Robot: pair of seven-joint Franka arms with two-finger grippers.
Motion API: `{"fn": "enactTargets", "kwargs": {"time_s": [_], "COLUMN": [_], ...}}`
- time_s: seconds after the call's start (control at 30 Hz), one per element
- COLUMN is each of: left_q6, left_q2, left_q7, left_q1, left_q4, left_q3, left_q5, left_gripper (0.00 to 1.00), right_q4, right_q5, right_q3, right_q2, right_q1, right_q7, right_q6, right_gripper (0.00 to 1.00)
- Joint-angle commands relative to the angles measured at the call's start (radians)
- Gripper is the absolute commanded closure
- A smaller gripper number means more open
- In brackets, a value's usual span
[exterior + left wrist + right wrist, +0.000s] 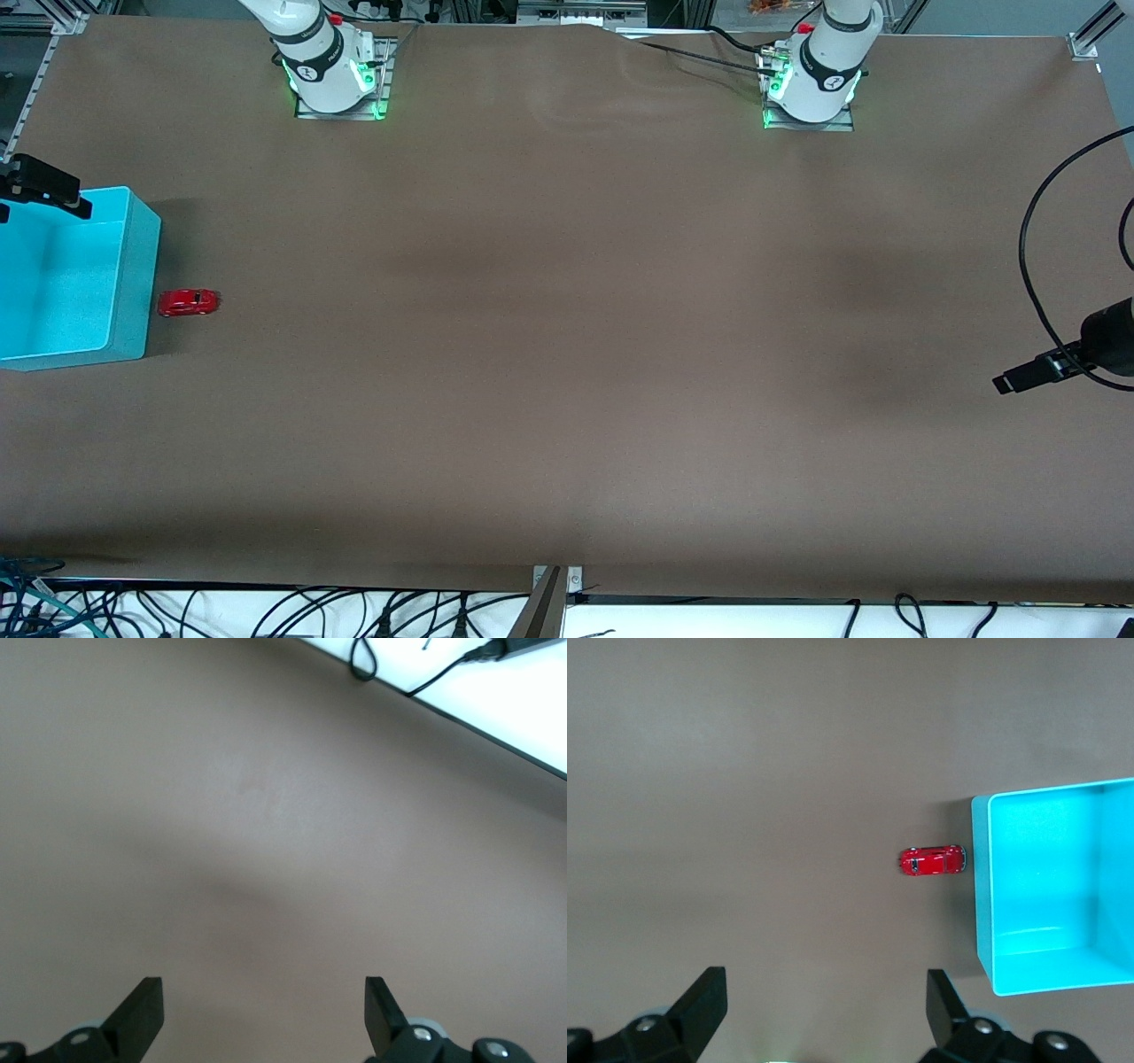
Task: Wind red beetle toy and store in blue box
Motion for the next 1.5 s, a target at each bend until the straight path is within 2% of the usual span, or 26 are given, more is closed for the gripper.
{"fn": "enactTargets", "kwargs": {"time_s": [0.0,0.33,0.57,0.77,0.9,1.0,1.23,1.47], "left_q6": [-0.02,-0.022,-0.02,-0.02,-0.02,-0.02,-0.02,-0.02], "left_q2": [-0.01,-0.01,-0.007,-0.005,-0.007,-0.007,-0.007,-0.005], "left_q7": [0.085,0.264,0.264,0.264,0.264,0.264,0.264,0.264], "left_q1": [-0.006,-0.011,-0.017,-0.029,-0.028,-0.029,-0.028,-0.029], "left_q4": [0.003,0.005,0.005,0.005,0.003,0.003,0.003,0.0], "left_q3": [0.005,0.005,0.008,0.009,0.011,0.01,0.011,0.011], "left_q5": [0.051,0.057,0.051,0.051,0.054,0.056,0.057,0.057], "left_gripper": [0.0,0.0,0.0,0.0,0.0,0.0,0.0,0.0], "right_q4": [0.013,0.013,0.012,0.013,-0.007,-0.074,-0.102,-0.198], "right_q5": [0.001,0.004,0.002,-0.033,-0.034,-0.034,-0.034,-0.033], "right_q3": [0.0,-0.002,-0.002,-0.002,-0.002,-0.002,-0.003,-0.02], "right_q2": [0.013,0.015,0.039,0.044,0.044,0.039,0.041,0.033], "right_q1": [-0.001,-0.001,-0.001,0.001,-0.01,-0.033,-0.042,-0.053], "right_q7": [0.072,0.063,0.082,0.082,0.083,0.085,0.124,0.158], "right_q6": [-0.013,-0.024,-0.021,-0.022,-0.001,0.065,0.102,0.217], "right_gripper": [0.0,0.0,0.0,0.0,0.0,0.0,0.0,0.0]}}
